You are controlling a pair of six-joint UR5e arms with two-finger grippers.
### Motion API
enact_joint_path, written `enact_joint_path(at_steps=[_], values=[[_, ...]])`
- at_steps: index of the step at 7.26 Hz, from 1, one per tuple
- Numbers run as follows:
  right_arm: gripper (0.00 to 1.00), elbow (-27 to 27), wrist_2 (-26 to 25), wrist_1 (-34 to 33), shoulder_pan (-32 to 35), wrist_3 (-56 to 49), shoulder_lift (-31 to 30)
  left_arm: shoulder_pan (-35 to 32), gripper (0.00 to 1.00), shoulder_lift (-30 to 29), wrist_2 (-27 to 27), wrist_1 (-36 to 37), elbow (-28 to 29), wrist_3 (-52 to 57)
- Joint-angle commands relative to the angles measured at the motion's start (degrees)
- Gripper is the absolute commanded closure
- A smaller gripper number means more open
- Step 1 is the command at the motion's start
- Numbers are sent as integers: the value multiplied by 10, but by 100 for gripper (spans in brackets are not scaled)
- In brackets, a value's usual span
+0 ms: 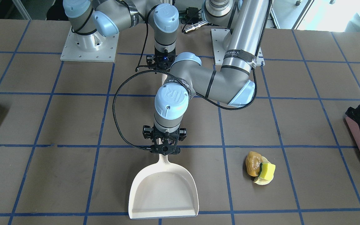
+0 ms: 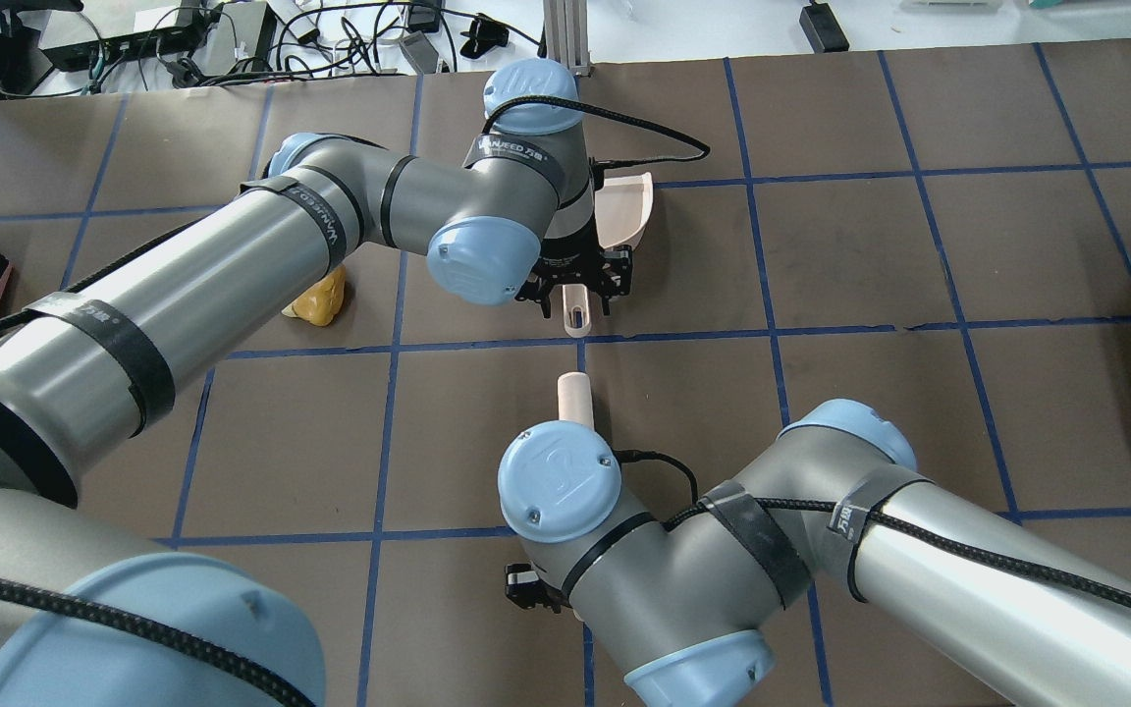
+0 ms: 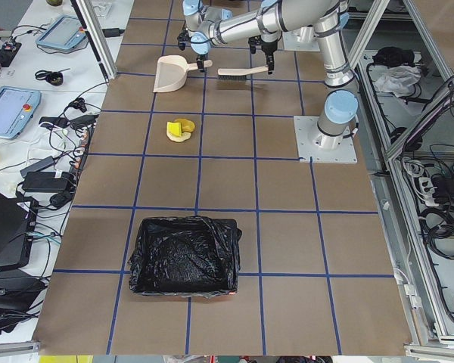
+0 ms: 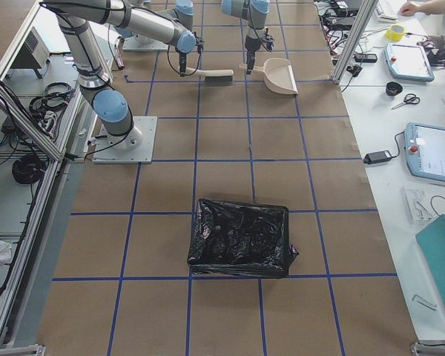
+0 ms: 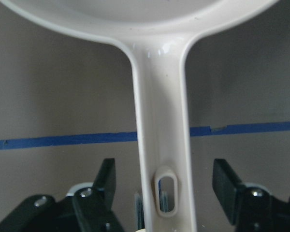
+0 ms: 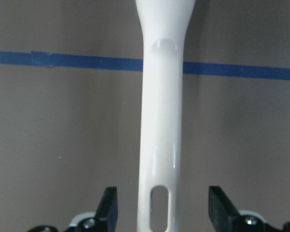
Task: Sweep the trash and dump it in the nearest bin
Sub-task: 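Close the left gripper on the dustpan handle while the right grips the brush handle, then lift the dustpan with the left gripper beside the sponge while the right raises the brush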
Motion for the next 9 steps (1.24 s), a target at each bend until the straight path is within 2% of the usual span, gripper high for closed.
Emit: enact_joint_path(at_steps=[1,2,3,5,6,7,9], values=[[62,0,1,-1,0,-1,1,-1,40,-3,-2,-1,-2,-3],[95,-2,1,2,0,-1,1,-1,43,-4,-3,-1,3,-3],[100,-3,2,2,0,1,1,0,43,-2,-12,-1,5,-4],[100,-3,0,2,0,11,-6,1,48,-1,-14,-1,9,1],[100,-5,0,3,0,29,-6,2,60,-9,-14,0,10,4],[100,-6,-1,2,0,54,-11,2,99,-12,-14,2,10,7],[100,-3,-2,8,0,168,-39,6,100,-5,-10,-4,10,7]])
